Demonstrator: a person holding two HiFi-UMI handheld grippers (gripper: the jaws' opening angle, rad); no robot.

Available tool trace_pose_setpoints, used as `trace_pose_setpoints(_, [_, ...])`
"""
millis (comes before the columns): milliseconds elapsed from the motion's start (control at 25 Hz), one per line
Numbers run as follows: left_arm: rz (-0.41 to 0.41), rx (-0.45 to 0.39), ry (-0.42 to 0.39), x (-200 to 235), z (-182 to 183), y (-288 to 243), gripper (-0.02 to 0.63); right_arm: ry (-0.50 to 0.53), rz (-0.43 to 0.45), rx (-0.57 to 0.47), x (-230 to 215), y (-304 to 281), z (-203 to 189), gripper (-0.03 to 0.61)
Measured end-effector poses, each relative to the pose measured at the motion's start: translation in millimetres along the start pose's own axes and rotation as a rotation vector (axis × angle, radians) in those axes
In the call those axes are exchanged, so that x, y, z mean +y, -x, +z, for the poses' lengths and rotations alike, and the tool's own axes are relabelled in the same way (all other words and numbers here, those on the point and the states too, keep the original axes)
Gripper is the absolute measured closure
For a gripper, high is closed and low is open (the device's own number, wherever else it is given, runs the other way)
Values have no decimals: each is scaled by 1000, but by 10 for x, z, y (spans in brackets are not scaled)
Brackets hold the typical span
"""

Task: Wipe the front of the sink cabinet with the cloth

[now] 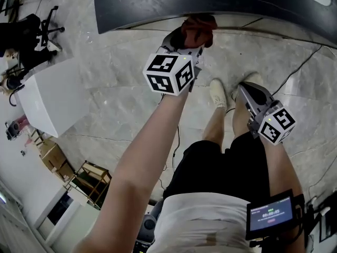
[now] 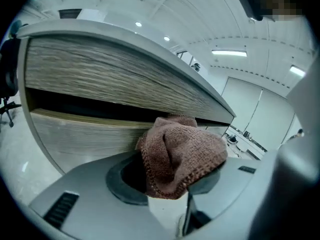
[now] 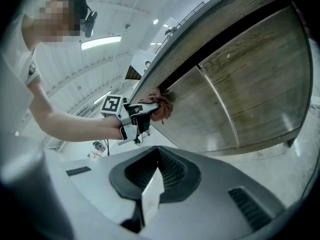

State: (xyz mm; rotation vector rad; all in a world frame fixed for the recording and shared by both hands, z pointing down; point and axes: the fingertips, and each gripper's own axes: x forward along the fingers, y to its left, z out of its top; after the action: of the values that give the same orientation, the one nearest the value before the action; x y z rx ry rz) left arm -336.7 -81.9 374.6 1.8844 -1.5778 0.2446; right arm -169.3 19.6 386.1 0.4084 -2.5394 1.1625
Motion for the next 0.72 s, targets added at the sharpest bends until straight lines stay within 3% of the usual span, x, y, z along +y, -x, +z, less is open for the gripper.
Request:
trace_pose_setpoints(280, [109,-19,28,569,-40,403,460,38,58,54,155,-143,-43,566])
trace_pose_setpoints(520, [201,16,-85,1059,-4,668,460,44,72,82,187,-155,-128,566])
trace_pose_setpoints(720, [265,5,-14,1328,-44,717,460,34,59,80,146,-122,-164,566])
